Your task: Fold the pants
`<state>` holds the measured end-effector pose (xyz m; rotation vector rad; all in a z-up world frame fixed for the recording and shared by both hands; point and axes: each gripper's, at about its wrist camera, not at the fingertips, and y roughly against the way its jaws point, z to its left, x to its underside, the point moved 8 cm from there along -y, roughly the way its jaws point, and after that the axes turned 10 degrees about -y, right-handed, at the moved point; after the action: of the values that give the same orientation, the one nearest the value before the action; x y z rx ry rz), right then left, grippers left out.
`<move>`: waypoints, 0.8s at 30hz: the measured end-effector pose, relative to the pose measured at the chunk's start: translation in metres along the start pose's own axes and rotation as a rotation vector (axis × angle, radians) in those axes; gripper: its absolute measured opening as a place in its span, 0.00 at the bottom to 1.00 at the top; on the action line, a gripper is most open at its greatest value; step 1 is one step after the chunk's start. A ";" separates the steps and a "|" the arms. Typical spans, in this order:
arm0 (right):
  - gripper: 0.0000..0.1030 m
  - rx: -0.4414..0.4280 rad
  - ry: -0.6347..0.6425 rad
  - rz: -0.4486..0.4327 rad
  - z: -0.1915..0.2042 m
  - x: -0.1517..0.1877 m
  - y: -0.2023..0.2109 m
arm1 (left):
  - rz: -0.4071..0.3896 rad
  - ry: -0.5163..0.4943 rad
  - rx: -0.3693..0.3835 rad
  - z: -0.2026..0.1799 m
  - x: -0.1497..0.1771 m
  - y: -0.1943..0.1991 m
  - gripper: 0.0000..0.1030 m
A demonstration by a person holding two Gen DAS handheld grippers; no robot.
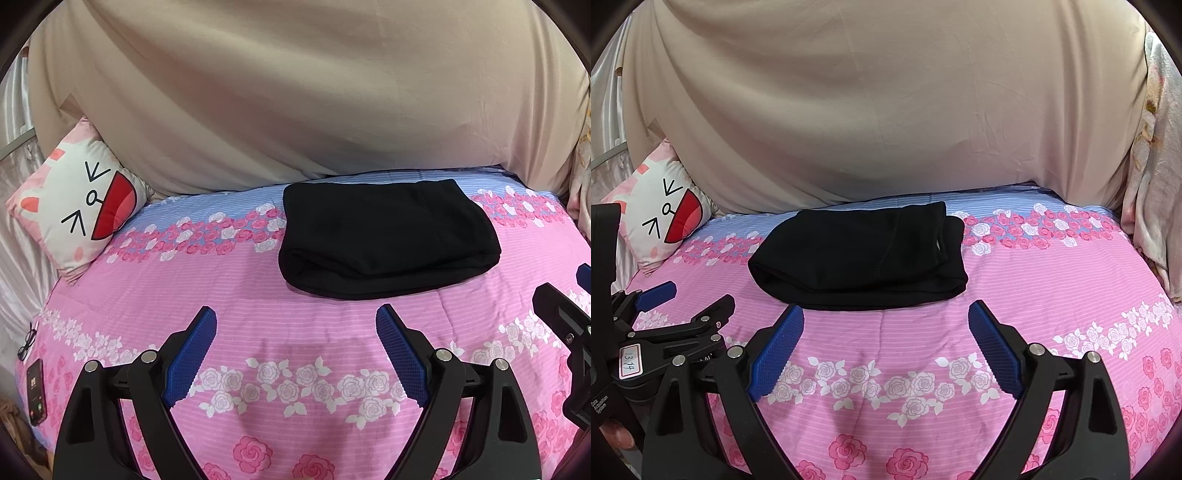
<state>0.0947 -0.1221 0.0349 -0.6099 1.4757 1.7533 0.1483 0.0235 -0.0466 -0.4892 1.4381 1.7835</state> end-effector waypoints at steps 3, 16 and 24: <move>0.86 -0.002 0.000 -0.001 0.000 0.000 0.000 | -0.001 0.000 0.000 0.000 0.000 0.000 0.83; 0.86 0.003 0.001 0.002 0.000 0.000 -0.001 | -0.023 -0.023 -0.024 0.005 -0.001 -0.007 0.84; 0.86 0.015 0.002 0.008 -0.005 0.002 -0.001 | 0.009 0.015 0.022 0.012 0.004 -0.008 0.83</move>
<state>0.0935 -0.1261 0.0317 -0.5991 1.4931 1.7462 0.1538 0.0370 -0.0506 -0.4855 1.4711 1.7729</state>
